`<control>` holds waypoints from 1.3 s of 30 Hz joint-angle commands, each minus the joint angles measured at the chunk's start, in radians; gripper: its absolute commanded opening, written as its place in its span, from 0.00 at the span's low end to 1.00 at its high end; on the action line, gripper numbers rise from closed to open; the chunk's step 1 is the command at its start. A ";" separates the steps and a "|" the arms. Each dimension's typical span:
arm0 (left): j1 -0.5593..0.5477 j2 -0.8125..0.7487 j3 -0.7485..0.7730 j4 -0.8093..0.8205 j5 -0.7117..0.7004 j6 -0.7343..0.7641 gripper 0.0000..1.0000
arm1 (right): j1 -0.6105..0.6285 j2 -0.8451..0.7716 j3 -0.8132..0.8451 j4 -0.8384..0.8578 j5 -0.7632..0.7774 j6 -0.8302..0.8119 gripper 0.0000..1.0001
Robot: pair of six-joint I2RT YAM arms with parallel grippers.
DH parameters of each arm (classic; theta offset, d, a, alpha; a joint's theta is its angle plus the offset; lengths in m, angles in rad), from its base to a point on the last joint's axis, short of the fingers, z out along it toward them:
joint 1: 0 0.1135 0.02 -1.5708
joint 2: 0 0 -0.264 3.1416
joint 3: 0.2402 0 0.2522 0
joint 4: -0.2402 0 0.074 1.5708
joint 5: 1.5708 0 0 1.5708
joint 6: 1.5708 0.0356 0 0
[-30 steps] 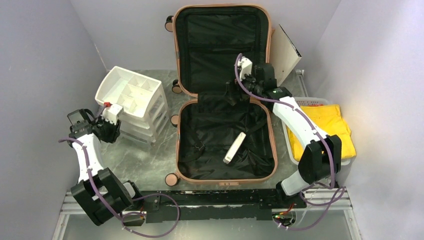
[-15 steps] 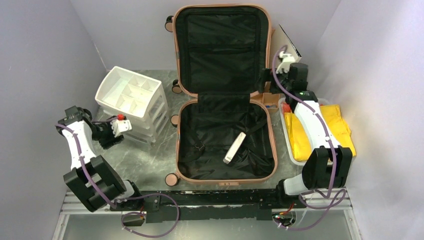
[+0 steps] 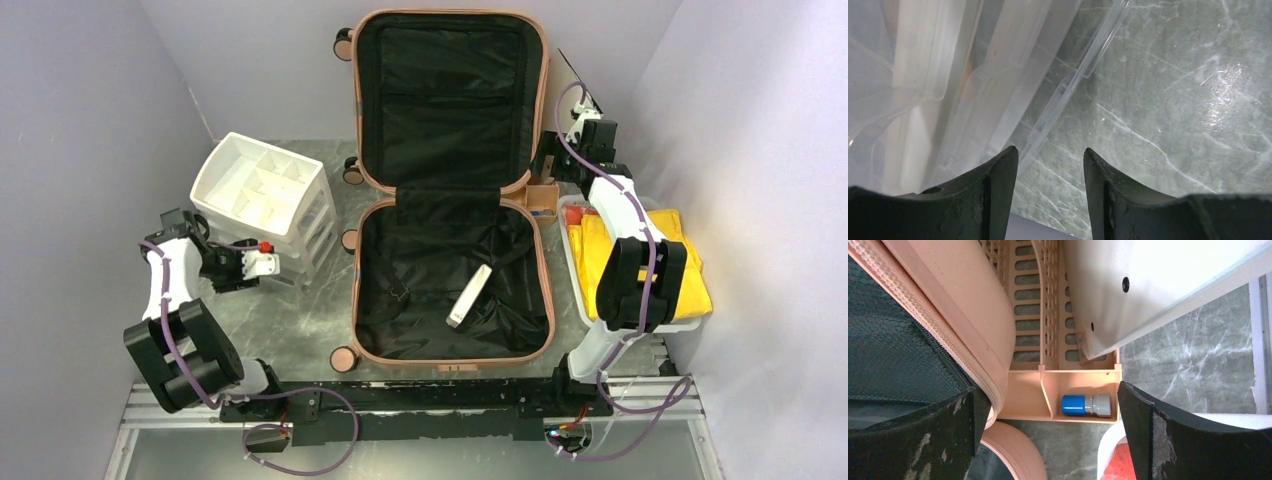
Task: Open, take out, and arrange the luggage
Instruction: Open the drawer in the storage box.
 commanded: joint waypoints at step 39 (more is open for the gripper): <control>-0.016 -0.079 -0.107 -0.099 -0.141 0.213 0.05 | -0.036 -0.188 -0.073 -0.033 -0.082 -0.026 1.00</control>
